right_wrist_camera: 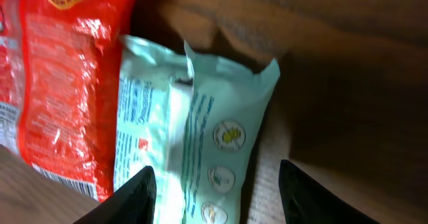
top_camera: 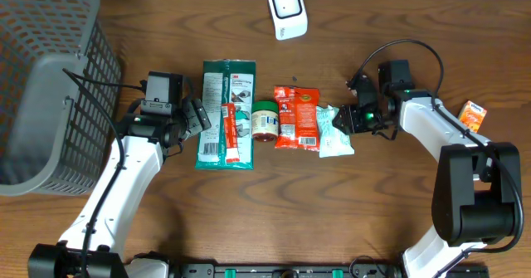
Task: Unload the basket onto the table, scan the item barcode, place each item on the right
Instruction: 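Close the right gripper on the wet wipes pack's end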
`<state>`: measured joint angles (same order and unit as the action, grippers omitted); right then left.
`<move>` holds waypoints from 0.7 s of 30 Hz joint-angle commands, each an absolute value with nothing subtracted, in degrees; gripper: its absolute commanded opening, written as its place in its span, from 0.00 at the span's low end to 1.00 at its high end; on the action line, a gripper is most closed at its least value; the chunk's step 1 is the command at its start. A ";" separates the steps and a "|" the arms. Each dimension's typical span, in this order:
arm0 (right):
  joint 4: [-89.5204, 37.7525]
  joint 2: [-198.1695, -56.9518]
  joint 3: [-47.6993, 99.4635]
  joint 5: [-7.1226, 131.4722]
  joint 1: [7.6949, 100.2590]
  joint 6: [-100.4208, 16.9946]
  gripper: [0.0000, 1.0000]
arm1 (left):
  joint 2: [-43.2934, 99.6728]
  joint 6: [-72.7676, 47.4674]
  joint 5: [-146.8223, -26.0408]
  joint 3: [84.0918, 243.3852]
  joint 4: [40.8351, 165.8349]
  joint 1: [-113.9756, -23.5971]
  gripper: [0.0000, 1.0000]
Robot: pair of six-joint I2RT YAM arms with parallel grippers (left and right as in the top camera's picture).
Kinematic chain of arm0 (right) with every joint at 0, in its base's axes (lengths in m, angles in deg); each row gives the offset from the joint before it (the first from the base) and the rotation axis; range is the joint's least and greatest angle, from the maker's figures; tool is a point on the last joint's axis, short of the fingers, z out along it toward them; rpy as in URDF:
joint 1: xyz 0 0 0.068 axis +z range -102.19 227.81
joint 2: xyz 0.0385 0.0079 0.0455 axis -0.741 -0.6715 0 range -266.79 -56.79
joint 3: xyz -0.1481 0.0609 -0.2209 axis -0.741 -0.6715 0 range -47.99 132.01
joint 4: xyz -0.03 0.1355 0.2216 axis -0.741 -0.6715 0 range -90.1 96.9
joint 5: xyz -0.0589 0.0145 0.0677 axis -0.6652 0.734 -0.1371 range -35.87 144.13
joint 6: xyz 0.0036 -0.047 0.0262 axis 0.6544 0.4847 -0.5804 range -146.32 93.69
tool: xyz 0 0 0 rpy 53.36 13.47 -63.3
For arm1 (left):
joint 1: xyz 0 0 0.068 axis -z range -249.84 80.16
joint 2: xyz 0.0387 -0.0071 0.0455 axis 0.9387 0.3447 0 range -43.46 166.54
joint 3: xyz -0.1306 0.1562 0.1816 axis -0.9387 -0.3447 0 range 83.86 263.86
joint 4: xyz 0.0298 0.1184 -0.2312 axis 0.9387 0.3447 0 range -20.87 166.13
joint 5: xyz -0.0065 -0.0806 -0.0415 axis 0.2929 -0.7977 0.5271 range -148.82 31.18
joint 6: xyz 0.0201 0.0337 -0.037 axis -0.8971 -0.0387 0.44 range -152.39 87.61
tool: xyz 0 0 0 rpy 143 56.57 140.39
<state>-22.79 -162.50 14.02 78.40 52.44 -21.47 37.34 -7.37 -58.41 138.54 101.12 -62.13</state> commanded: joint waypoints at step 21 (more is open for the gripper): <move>-13.26 -162.56 8.78 82.10 52.79 -26.70 0.55 | 37.03 -7.94 -57.27 139.50 101.27 -62.33 0.87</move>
